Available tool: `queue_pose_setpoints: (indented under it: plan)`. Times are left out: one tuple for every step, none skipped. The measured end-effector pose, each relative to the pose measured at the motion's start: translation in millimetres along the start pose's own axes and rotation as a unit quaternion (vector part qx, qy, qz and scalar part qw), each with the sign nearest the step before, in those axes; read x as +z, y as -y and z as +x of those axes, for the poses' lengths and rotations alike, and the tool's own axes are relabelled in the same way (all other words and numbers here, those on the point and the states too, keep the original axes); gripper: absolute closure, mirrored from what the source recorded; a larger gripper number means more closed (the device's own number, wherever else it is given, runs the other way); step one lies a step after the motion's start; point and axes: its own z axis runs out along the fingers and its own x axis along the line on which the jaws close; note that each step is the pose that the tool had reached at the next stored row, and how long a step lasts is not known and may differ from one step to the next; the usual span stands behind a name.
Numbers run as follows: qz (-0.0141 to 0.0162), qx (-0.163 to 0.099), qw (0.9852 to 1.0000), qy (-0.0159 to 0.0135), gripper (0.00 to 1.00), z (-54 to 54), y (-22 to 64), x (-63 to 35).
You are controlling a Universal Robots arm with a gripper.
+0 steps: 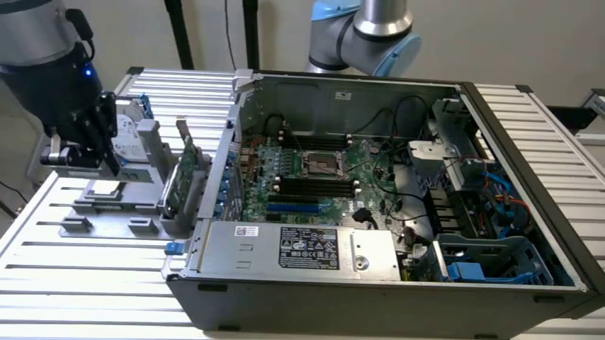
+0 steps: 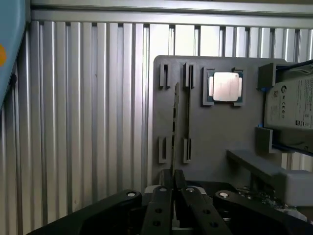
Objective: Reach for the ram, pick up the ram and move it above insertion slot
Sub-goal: 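Pick up the ram and move it above insertion slot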
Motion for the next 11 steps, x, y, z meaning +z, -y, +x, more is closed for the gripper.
queue_pose_setpoints:
  plan:
    - [-0.0002,0.000,1.0000,0.0002,0.87,-0.1,4.2,-4.7]
    - [-0.0004,0.000,1.0000,0.0004,0.87,-0.2,8.1,-9.1]
    - [-0.0006,0.000,1.0000,0.0006,0.87,-0.2,12.2,-13.7]
    - [-0.0008,0.000,1.0000,0.0008,0.87,-0.3,16.1,-18.3]
    - [-0.0011,-0.001,1.0000,0.0009,0.87,-0.4,20.1,-22.9]
    - [-0.0013,-0.001,1.0000,0.0011,0.87,-0.5,24.0,-27.4]
    - [-0.0016,-0.001,1.0000,0.0012,0.87,-0.6,28.3,-32.4]
    - [-0.0021,-0.001,1.0000,0.0012,0.87,-0.6,32.1,-37.0]
    - [-0.0024,-0.001,1.0000,0.0013,0.87,-0.7,35.9,-41.6]
    - [-0.0027,-0.001,1.0000,0.0014,0.87,-0.8,39.7,-46.1]
    - [-0.0032,-0.001,1.0000,0.0013,0.87,-0.9,43.4,-50.8]
